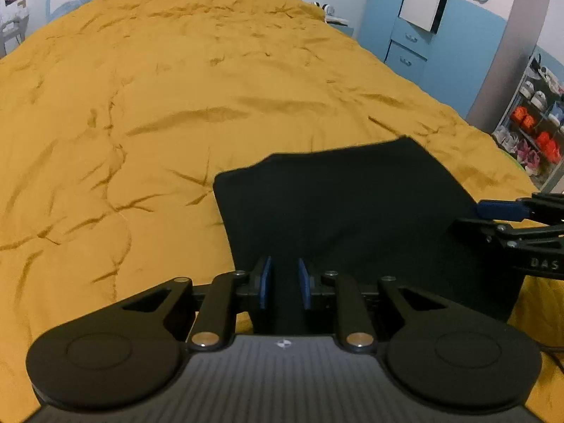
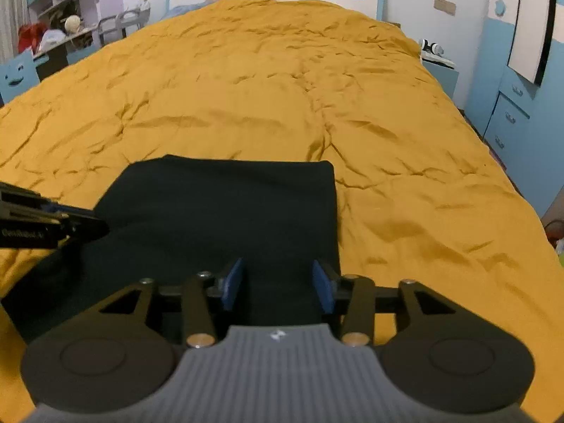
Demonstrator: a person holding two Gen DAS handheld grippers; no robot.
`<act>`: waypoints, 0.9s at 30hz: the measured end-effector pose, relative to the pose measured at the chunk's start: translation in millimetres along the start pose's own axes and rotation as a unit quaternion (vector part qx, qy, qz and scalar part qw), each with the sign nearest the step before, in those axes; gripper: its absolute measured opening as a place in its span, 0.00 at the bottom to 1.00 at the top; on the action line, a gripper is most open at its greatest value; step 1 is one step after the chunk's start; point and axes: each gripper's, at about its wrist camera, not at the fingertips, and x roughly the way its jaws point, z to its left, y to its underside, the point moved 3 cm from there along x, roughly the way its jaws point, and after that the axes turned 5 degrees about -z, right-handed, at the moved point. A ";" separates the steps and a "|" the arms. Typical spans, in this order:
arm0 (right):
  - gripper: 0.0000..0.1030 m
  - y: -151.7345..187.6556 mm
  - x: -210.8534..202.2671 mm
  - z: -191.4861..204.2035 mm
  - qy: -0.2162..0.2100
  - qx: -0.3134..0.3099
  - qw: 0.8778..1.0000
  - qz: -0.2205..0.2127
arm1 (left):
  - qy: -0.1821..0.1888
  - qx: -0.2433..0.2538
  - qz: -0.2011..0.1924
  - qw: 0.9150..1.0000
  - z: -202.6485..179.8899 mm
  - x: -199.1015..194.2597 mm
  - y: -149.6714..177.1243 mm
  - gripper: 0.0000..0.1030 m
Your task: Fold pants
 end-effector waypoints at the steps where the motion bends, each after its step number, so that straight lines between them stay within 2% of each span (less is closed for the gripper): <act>1: 0.57 -2.1 -4.1 -4.8 -0.007 0.012 1.000 -0.002 | 0.002 -0.008 -0.004 1.000 3.0 -4.0 -3.2 0.27; 3: 0.59 -7.8 -5.9 -18.3 -0.023 0.049 0.998 0.005 | 0.005 -0.033 -0.016 0.999 13.8 -11.5 -8.9 0.41; 4: 0.59 -9.6 -5.8 -30.4 -0.038 0.084 0.996 0.012 | 0.006 -0.054 -0.019 0.998 21.3 -13.3 -11.4 0.50; 5: 0.60 -10.3 -3.6 -42.4 -0.052 0.124 0.991 0.021 | 0.013 -0.080 -0.015 0.997 30.8 -12.7 -13.7 0.53; 6: 0.60 -10.4 0.0 -52.2 -0.066 0.163 0.984 0.031 | 0.021 -0.100 -0.006 0.995 35.8 -9.9 -14.9 0.53; 8: 0.60 -6.1 8.0 -73.0 -0.093 0.235 0.966 0.050 | 0.057 -0.146 0.036 0.987 51.0 4.4 -13.5 0.57; 11: 0.60 2.2 21.9 -86.9 -0.110 0.281 0.951 0.068 | 0.093 -0.194 0.078 0.973 64.9 24.4 -8.0 0.58; 14: 0.61 16.1 38.8 -98.4 -0.148 0.348 0.922 0.083 | 0.116 -0.227 0.094 0.962 71.6 36.8 -2.8 0.58; 17: 0.58 25.3 54.0 -105.3 -0.170 0.386 0.902 0.089 | 0.140 -0.258 0.101 0.951 77.8 47.7 0.4 0.58; 18: 0.58 27.2 57.8 -105.8 -0.176 0.393 0.898 0.090 | 0.146 -0.267 0.103 0.947 79.0 51.0 1.4 0.58; 20: 0.52 29.2 64.3 -106.6 -0.182 0.403 0.892 0.091 | 0.157 -0.275 0.105 0.943 79.5 56.0 2.2 0.46; 22: 0.36 30.6 68.8 -110.6 -0.191 0.416 0.885 0.087 | 0.163 -0.278 0.105 0.941 79.5 57.8 1.6 0.40; 23: 0.30 32.2 70.1 -112.3 -0.198 0.424 0.879 0.086 | 0.165 -0.279 0.104 0.940 80.3 58.0 0.9 0.37; 24: 0.29 33.2 70.5 -113.2 -0.201 0.429 0.877 0.084 | 0.166 -0.279 0.103 0.940 80.1 57.3 1.1 0.35; 25: 0.26 33.1 70.0 -112.7 -0.201 0.429 0.877 0.083 | 0.166 -0.275 0.101 0.942 79.8 56.4 0.5 0.31; 27: 0.20 28.7 67.4 -109.5 -0.197 0.415 0.885 0.079 | 0.162 -0.267 0.096 0.945 78.5 53.2 -2.1 0.25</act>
